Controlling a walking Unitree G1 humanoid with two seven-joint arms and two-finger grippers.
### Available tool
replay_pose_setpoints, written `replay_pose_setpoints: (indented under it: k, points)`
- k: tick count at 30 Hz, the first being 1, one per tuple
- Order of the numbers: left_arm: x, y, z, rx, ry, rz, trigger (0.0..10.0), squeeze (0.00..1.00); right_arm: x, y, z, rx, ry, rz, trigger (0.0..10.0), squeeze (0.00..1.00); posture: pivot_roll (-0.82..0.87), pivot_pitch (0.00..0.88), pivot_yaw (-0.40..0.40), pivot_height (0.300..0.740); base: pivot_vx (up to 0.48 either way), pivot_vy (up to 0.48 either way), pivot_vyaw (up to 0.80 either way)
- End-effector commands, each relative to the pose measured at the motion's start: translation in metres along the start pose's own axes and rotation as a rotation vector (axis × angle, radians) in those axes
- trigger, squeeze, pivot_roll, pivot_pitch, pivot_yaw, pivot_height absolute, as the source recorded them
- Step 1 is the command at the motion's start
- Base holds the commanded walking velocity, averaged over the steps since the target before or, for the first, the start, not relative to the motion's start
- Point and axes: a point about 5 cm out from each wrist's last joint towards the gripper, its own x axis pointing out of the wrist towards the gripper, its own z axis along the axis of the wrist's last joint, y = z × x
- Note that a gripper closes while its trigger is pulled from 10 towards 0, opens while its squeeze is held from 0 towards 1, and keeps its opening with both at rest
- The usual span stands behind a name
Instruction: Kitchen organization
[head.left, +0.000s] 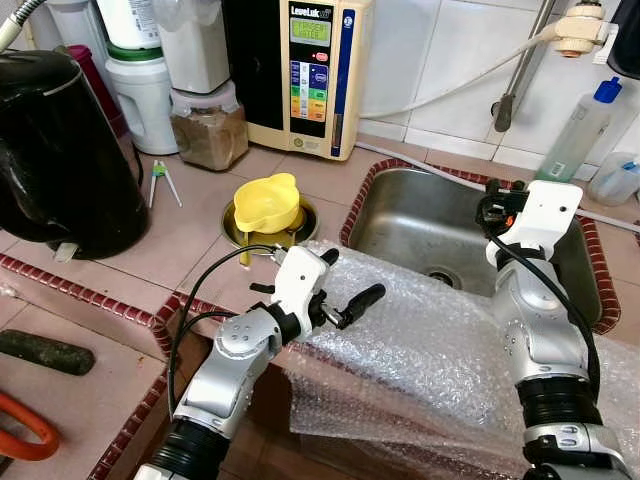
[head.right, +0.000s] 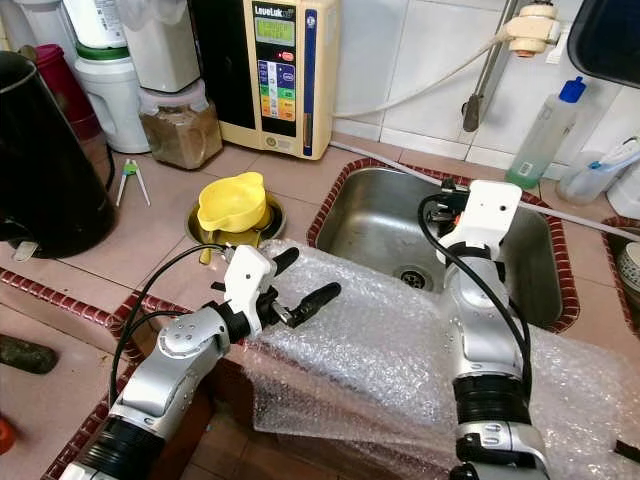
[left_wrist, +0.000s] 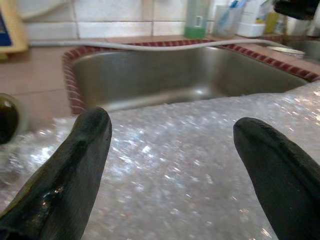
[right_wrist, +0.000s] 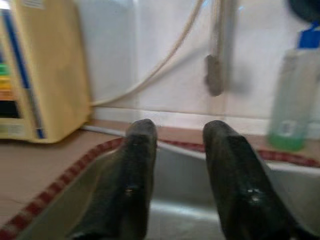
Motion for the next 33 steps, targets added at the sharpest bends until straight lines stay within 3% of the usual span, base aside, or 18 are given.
replay_pose_setpoints:
  k: [1,3,6,7,14,20,23,26,31,32,33]
  points:
    - [0.002,0.01,0.01,0.026,-0.035,0.056,10.0,1.0,0.0,0.003,0.004,-0.003,-0.019,0.023,10.0,1.0,0.03,0.002,0.004,0.74,0.0,0.0,0.0]
    - [0.002,0.027,0.02,0.03,-0.082,0.168,10.0,1.0,-0.005,0.017,0.008,0.045,-0.033,0.088,10.0,1.0,0.03,0.003,0.004,0.74,0.0,0.0,0.0]
    - [0.001,0.033,0.024,0.029,-0.102,0.206,10.0,1.0,-0.008,0.022,0.009,0.059,-0.039,0.118,10.0,1.0,0.03,0.003,0.004,0.74,0.0,0.0,0.0]
    - [0.0,0.046,0.032,0.03,-0.14,0.287,10.0,1.0,-0.017,0.034,0.011,0.051,-0.048,0.195,10.0,1.0,0.02,0.005,0.002,0.74,0.0,0.0,0.0]
    - [-0.008,0.079,0.051,0.039,-0.22,0.458,10.0,1.0,-0.052,0.057,0.02,-0.011,-0.09,0.356,10.0,1.0,0.02,0.009,0.005,0.74,0.0,0.0,0.0]
    - [-0.006,0.084,0.058,0.039,-0.262,0.47,10.0,1.0,-0.061,0.058,0.018,-0.014,-0.059,0.362,10.0,1.0,0.01,0.01,0.009,0.74,0.0,0.0,0.0]
    - [-0.011,0.101,0.058,0.038,-0.229,0.587,10.0,1.0,-0.063,0.057,0.019,-0.003,-0.053,0.355,10.0,1.0,0.01,0.01,0.011,0.74,0.0,0.0,0.0]
    - [-0.02,0.123,0.05,-0.02,-0.158,0.724,10.0,1.0,-0.068,0.064,0.022,0.014,-0.05,0.404,10.0,1.0,0.01,0.011,0.012,0.74,0.0,0.0,0.0]
    - [-0.022,0.133,0.042,-0.065,-0.083,0.747,10.0,0.99,-0.08,0.075,0.026,0.061,-0.021,0.521,10.0,1.0,0.0,0.011,0.014,0.74,0.0,0.0,0.0]
    - [-0.021,0.134,0.04,-0.07,-0.069,0.745,10.0,0.93,-0.083,0.076,0.026,0.069,-0.015,0.539,10.0,1.0,0.0,0.011,0.014,0.74,0.0,0.0,0.0]
    - [-0.02,0.134,0.039,-0.077,-0.048,0.737,10.0,0.0,-0.088,0.08,0.027,0.09,-0.003,0.581,10.0,1.0,0.0,0.011,0.014,0.74,0.0,0.0,0.0]
